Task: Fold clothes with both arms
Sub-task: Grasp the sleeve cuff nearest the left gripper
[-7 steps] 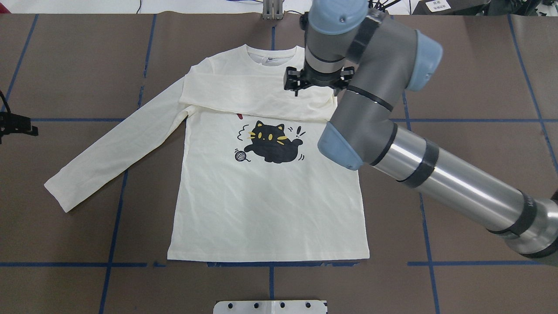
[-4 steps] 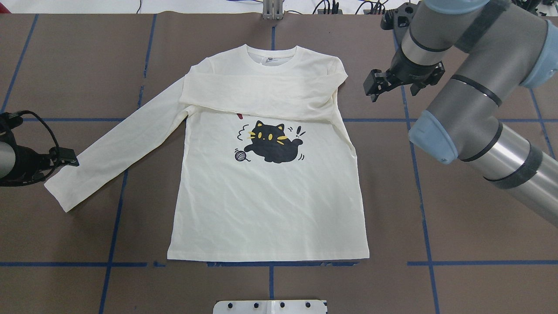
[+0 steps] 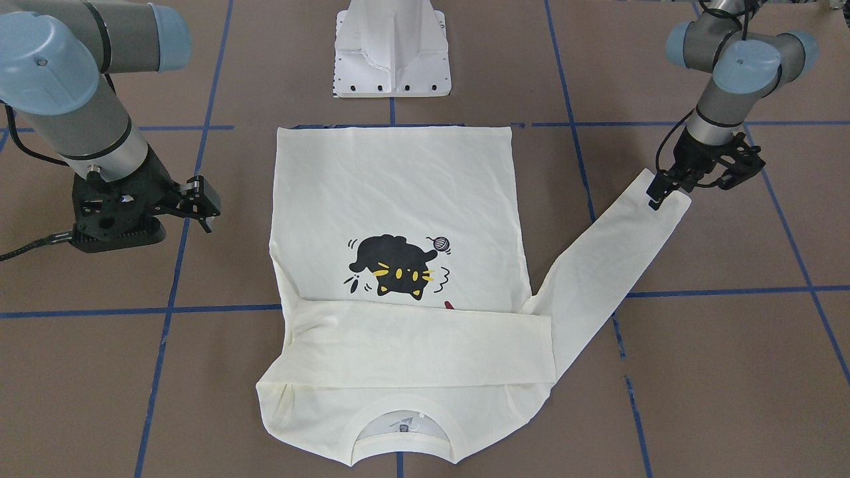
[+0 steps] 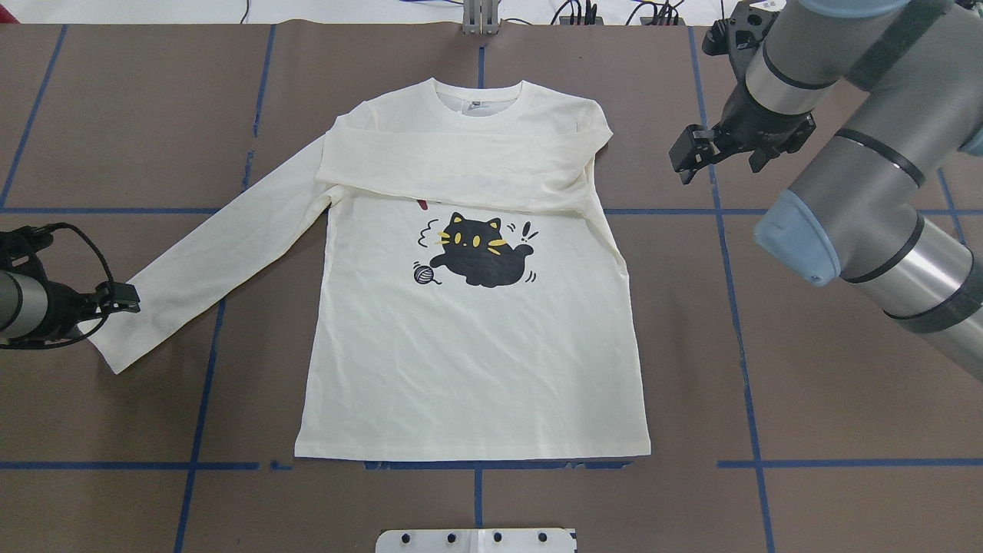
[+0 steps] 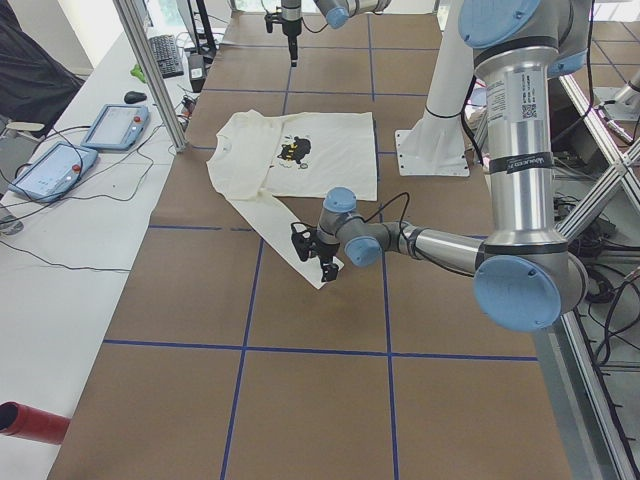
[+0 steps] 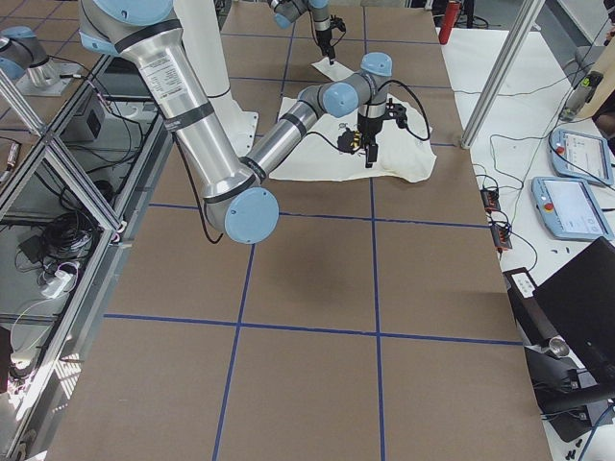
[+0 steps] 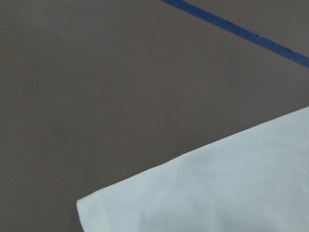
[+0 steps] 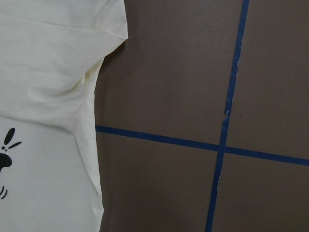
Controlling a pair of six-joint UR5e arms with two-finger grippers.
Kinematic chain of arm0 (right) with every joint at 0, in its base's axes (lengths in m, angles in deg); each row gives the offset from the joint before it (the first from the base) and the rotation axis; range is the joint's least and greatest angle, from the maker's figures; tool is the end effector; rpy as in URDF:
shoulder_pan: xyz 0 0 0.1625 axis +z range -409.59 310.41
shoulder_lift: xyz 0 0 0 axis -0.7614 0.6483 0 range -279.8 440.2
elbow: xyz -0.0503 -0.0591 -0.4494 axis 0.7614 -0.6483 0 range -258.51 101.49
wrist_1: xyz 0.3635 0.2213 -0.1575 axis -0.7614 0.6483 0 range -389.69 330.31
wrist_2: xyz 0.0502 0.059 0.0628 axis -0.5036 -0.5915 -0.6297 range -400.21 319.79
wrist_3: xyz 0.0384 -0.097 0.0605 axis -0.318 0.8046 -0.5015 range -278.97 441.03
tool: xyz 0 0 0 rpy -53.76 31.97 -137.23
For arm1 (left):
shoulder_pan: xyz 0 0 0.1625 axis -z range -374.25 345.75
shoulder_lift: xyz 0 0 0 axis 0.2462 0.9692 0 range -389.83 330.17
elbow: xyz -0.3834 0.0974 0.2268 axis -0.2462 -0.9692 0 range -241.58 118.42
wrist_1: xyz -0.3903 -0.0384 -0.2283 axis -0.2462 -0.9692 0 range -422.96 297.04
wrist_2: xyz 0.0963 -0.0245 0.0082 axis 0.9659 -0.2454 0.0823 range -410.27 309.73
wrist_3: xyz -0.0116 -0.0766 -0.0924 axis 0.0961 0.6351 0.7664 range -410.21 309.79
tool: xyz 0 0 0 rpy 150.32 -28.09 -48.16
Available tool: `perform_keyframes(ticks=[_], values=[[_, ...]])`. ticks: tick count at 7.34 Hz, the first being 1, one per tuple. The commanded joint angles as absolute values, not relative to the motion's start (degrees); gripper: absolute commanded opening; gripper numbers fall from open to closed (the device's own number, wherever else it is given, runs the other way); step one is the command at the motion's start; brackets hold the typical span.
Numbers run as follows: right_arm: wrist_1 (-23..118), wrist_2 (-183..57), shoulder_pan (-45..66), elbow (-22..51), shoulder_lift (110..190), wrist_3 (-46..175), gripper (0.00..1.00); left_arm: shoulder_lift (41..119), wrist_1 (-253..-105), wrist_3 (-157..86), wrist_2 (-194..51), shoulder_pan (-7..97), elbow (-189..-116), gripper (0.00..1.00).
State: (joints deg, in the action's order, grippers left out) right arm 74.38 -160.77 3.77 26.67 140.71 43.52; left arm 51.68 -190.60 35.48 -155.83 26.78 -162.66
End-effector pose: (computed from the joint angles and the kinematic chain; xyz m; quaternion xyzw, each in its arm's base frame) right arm -0.3432 -0.5819 0.2931 0.0499 -0.3563 -0.0626 0.9309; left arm 0.3238 -0.4156 0.6182 0.0140 0.3633 -0.2490 0.8977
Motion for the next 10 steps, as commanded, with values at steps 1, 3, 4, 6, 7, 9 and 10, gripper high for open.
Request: perform_keyframes(ticks=[1, 3, 4, 6, 7, 9, 10], values=[[74.4, -160.9, 3.8, 26.8, 140.7, 43.1, 1.0, 50.9, -190.8, 35.3, -155.8, 26.6, -162.2, 1.0], [74.4, -160.9, 3.8, 26.8, 140.7, 43.1, 1.0, 50.3, -190.9, 35.3, -156.0, 26.5, -162.4, 1.0], [74.4, -160.9, 3.8, 26.8, 140.7, 43.1, 1.0, 49.7, -191.0, 35.6, -156.1, 26.0, -162.6, 1.0], [74.4, -160.9, 3.8, 26.8, 140.6, 43.1, 1.0, 49.4, -192.5, 35.9, -156.3, 25.6, -162.7, 1.0], [74.4, -160.9, 3.8, 26.8, 140.5, 43.1, 1.0, 49.4, -192.6, 36.0, -156.3, 25.3, -162.8, 1.0], [74.4, -160.9, 3.8, 26.8, 140.5, 43.0, 1.0, 49.4, -192.5, 36.0, -156.3, 25.1, -162.7, 0.96], [74.4, -160.9, 3.8, 27.0, 140.5, 43.0, 1.0, 49.4, -192.6, 36.0, -156.2, 25.1, -162.7, 0.9]])
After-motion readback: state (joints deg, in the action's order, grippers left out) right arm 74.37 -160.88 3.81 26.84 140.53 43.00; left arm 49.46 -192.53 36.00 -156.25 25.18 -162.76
